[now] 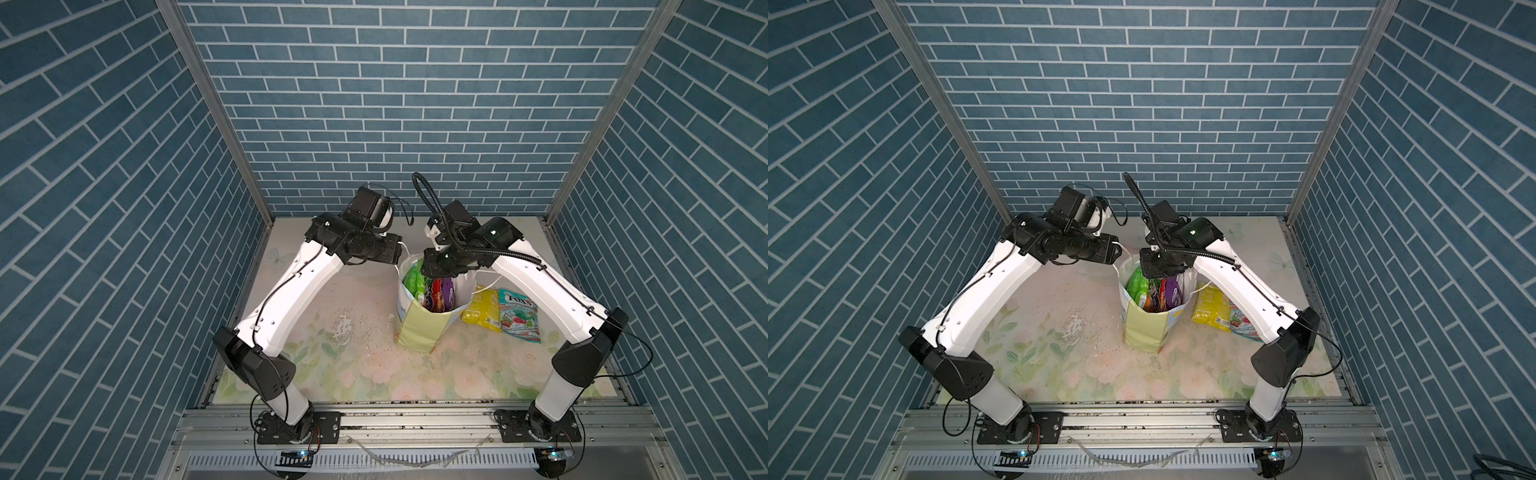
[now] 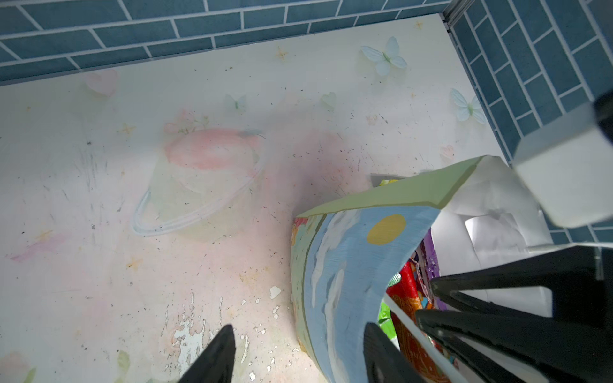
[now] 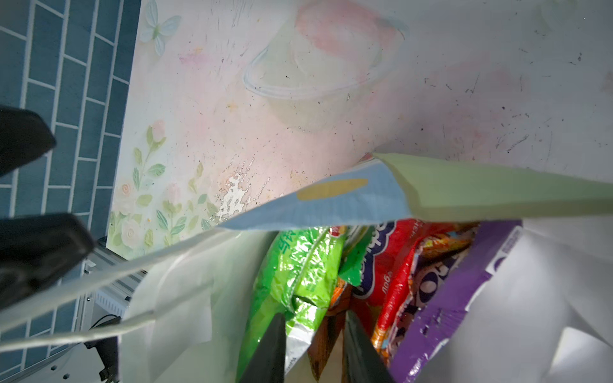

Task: Take the snacks out of the paper bag
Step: Rotate the paper bag at the center of the table.

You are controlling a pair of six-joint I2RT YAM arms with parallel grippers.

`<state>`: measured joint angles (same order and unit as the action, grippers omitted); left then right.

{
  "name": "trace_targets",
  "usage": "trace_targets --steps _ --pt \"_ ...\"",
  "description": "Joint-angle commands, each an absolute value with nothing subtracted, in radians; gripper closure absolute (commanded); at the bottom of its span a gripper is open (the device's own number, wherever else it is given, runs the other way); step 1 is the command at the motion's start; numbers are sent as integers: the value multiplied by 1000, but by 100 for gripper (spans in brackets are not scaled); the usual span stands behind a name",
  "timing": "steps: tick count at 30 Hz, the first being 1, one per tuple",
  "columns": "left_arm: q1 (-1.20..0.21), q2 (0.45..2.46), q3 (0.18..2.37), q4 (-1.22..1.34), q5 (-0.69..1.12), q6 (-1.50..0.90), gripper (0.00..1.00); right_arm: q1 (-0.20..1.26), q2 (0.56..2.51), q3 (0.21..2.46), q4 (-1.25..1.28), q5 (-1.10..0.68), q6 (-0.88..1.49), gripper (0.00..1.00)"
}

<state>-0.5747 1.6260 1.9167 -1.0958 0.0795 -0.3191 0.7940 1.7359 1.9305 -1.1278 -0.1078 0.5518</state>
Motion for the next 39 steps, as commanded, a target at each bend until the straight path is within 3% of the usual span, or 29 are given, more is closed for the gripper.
trace_targets --steps 1,16,26,28,31,33,39 --pt "-544 1552 1909 -1046 81 -318 36 803 1713 1911 -1105 -94 595 69" --pt "-520 1545 1774 -1050 170 -332 39 814 1764 1942 -1107 -78 602 69" --pt "-519 1538 1712 -1080 118 -306 39 829 1753 1982 -1155 -56 588 69" --pt "-520 1543 1707 -1079 115 -303 43 830 1753 2000 -1151 -64 581 69" --pt "-519 1543 1692 -1061 121 -301 63 831 1743 2017 -1120 -81 564 69" --pt "-518 1545 1682 -1053 128 -301 70 831 1728 2024 -1092 -81 562 69" --pt "-518 1545 1658 -1036 156 -302 80 831 1748 2119 -1180 -82 554 69"
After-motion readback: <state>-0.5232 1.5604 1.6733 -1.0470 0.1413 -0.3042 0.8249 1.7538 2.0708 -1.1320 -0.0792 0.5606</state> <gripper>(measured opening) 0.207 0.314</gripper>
